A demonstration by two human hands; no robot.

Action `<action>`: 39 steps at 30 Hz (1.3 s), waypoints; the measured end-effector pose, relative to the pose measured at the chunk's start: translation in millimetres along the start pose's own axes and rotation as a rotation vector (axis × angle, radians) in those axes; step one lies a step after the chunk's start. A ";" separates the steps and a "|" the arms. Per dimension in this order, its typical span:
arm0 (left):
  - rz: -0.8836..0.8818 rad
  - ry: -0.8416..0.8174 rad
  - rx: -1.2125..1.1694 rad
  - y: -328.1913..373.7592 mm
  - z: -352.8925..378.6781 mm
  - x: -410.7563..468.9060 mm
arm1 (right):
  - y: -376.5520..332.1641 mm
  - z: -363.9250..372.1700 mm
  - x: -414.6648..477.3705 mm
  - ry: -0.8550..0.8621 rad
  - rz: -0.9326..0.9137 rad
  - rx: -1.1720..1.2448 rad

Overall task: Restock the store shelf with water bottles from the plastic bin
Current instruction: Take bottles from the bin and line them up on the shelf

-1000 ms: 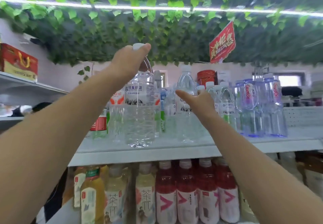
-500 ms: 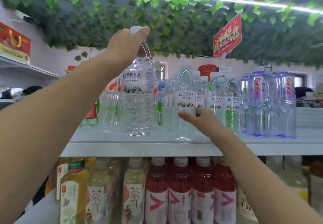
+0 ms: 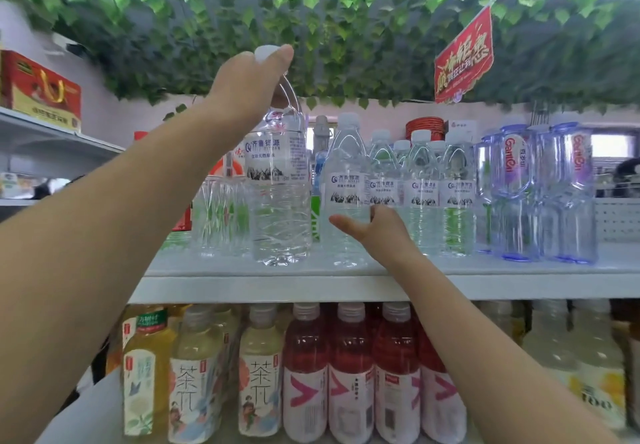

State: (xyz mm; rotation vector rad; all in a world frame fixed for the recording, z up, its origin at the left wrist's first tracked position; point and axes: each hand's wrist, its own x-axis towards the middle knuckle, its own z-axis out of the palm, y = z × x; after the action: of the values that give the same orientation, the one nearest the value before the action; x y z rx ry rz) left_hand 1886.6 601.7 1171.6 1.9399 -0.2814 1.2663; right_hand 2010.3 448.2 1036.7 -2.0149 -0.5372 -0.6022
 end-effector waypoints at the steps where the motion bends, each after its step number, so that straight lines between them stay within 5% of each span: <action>1: 0.002 -0.001 -0.006 0.9 0.2 -0.5 | 0.2 1.1 -0.1 0.006 0.007 0.001; 14: -0.030 -0.002 -0.005 16.3 4.6 -16.8 | -4.3 -3.3 -11.9 -0.073 0.084 -0.139; 25: 0.010 -0.025 -0.091 42.4 17.9 -49.3 | -35.7 -50.6 -98.9 -0.058 -0.085 0.436; 31: -0.024 -0.011 -0.128 54.1 39.0 -75.9 | -48.5 -34.7 -142.7 -0.065 -0.207 0.337; 39: -0.089 -0.039 -0.211 52.3 56.9 -92.0 | -38.1 -27.7 -147.5 0.035 -0.132 0.431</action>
State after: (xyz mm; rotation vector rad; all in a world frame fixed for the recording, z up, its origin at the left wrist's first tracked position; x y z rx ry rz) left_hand 1851.8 505.8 1108.1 1.7785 -0.3304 1.0967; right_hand 1866.8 422.6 984.5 -1.5691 -0.7166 -0.5464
